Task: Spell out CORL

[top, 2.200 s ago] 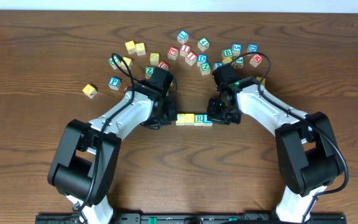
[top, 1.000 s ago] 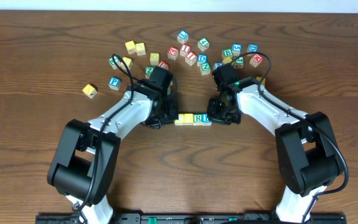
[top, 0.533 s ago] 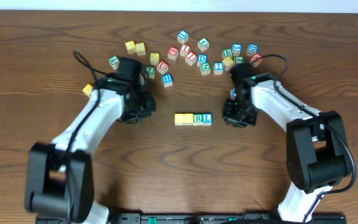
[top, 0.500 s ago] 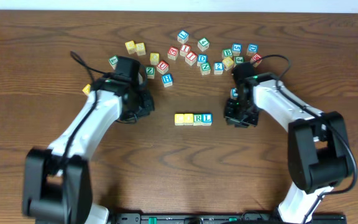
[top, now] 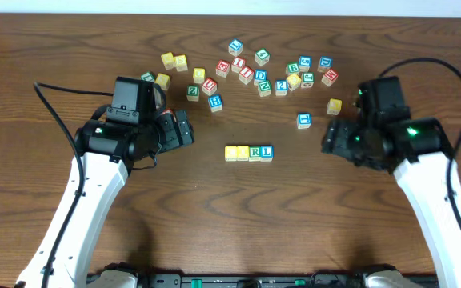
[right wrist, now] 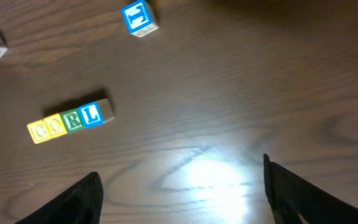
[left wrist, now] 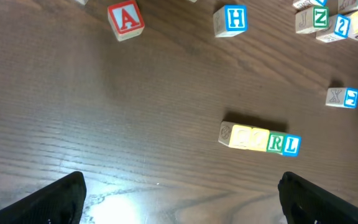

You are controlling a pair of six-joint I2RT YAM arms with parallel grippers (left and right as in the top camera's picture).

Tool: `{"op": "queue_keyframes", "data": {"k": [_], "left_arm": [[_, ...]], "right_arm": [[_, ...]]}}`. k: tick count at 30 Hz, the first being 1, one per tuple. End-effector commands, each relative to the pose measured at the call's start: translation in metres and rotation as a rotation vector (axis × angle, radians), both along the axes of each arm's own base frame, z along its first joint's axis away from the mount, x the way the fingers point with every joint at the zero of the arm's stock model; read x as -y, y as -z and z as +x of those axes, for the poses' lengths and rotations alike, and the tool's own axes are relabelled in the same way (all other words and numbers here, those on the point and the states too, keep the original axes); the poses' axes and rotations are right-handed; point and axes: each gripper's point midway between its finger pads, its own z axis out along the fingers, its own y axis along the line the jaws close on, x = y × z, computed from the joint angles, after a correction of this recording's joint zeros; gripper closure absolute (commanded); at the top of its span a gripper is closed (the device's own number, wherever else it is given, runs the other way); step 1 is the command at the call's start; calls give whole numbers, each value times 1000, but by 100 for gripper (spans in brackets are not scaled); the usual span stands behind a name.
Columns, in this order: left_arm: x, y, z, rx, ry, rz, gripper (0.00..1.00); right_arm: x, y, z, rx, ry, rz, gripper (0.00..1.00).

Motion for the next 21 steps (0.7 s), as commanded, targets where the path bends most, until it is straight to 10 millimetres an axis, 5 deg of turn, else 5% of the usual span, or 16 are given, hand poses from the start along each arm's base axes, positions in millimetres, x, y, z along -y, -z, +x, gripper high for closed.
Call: {"op": "queue_keyframes", "data": {"k": [1,11,21], "left_arm": [[-4,1,-1,0,-9,14,2],[-4,1,-1,0,-9,14,2],[-4,1,-1,0,-9,14,2]], "right_arm": [[7,-22,-8,78,-41,-61,22],[-9,-63,-29,262,-92,-159,31],[-16,-78,-40,340,-120,-183,29]]}}
